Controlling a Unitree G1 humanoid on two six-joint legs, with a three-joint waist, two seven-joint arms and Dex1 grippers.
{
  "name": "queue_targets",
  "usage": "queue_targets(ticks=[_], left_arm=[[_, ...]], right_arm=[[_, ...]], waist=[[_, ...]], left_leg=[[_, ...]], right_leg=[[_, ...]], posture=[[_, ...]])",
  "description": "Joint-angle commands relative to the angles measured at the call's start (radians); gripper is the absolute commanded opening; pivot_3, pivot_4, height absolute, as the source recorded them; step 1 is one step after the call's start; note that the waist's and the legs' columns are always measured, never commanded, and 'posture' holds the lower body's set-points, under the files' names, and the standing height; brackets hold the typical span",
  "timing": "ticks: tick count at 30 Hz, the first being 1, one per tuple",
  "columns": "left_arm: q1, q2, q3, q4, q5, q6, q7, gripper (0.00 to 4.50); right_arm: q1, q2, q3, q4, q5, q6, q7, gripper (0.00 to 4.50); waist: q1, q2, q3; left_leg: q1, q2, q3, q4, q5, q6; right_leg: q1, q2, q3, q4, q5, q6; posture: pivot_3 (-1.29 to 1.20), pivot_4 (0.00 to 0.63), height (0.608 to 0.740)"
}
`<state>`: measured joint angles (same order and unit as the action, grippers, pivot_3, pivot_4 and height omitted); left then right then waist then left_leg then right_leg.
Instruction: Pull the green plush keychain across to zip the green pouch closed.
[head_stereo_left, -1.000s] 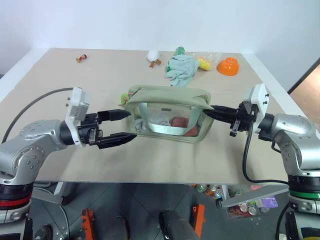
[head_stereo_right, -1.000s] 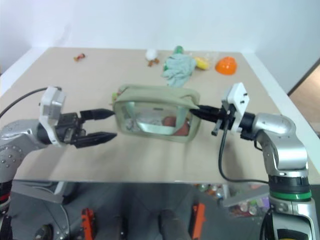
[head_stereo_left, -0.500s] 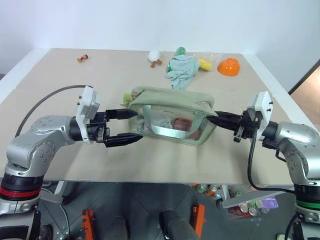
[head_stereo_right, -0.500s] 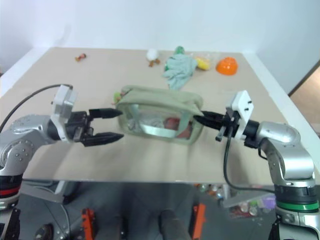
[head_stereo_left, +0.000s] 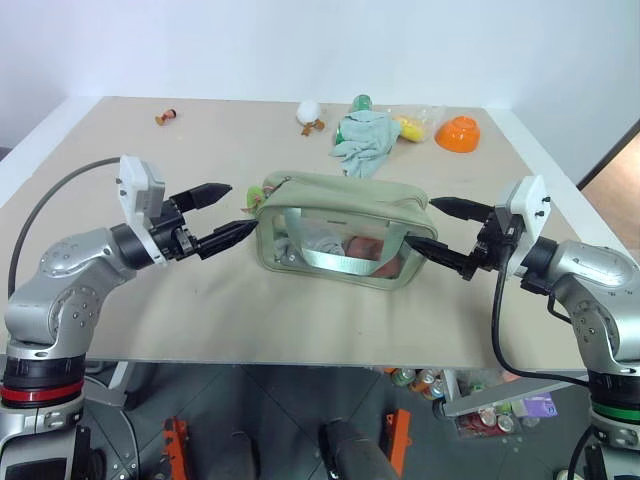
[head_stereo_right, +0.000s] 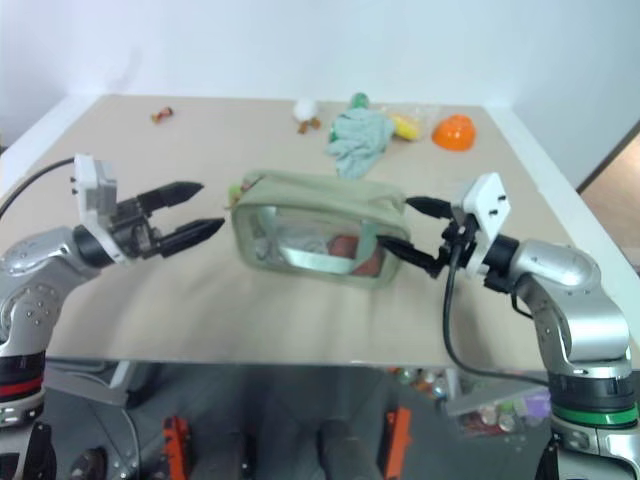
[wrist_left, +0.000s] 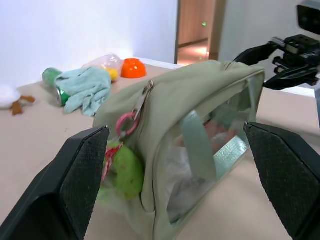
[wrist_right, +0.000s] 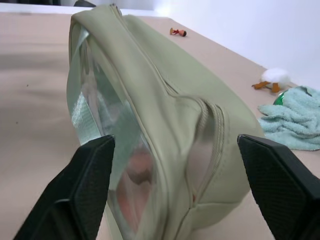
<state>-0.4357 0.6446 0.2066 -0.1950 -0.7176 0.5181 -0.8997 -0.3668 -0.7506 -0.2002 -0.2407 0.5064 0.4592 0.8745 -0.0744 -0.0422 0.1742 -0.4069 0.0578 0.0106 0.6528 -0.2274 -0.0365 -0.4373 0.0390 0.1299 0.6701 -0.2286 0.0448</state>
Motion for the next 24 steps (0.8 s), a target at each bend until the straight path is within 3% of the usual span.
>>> queue_targets(ticks=[1, 11, 16, 24], left_arm=[[-0.005, 0.000, 0.014, -0.050, -0.009, -0.023, -0.006, 4.50], [-0.070, -0.009, 0.028, 0.020, -0.007, -0.005, 0.025, 4.50], [-0.105, -0.022, 0.048, 0.116, -0.013, 0.050, 0.104, 4.50], [-0.200, -0.049, -0.007, 0.327, 0.124, -0.047, 0.114, 4.50]], right_arm=[[0.015, 0.013, -0.047, -0.069, 0.047, 0.032, -0.041, 3.58], [0.057, 0.010, -0.061, -0.094, 0.065, 0.027, -0.060, 0.20], [0.072, -0.012, -0.057, -0.072, 0.038, -0.016, -0.031, 0.05], [0.056, -0.029, -0.033, -0.023, 0.010, -0.072, 0.016, 0.05]], waist=[[0.000, 0.000, 0.000], [0.000, 0.000, 0.000], [0.000, 0.000, 0.000], [0.001, 0.000, 0.000]], left_leg=[[0.000, 0.000, 0.000, 0.000, 0.000, 0.000], [0.000, 0.000, 0.000, 0.001, 0.000, 0.000], [0.001, 0.000, 0.000, 0.001, 0.000, 0.000], [0.000, -0.001, -0.001, 0.001, 0.000, 0.000]], right_leg=[[0.000, 0.000, 0.000, 0.000, 0.000, 0.000], [0.000, 0.000, 0.000, 0.000, 0.000, 0.000], [0.000, 0.000, 0.000, 0.001, 0.000, 0.000], [0.001, 0.000, 0.000, 0.001, 0.000, 0.000]], posture=[[0.00, 0.150, 0.738], [0.00, 0.150, 0.738], [0.00, 0.150, 0.738], [0.00, 0.150, 0.738]])
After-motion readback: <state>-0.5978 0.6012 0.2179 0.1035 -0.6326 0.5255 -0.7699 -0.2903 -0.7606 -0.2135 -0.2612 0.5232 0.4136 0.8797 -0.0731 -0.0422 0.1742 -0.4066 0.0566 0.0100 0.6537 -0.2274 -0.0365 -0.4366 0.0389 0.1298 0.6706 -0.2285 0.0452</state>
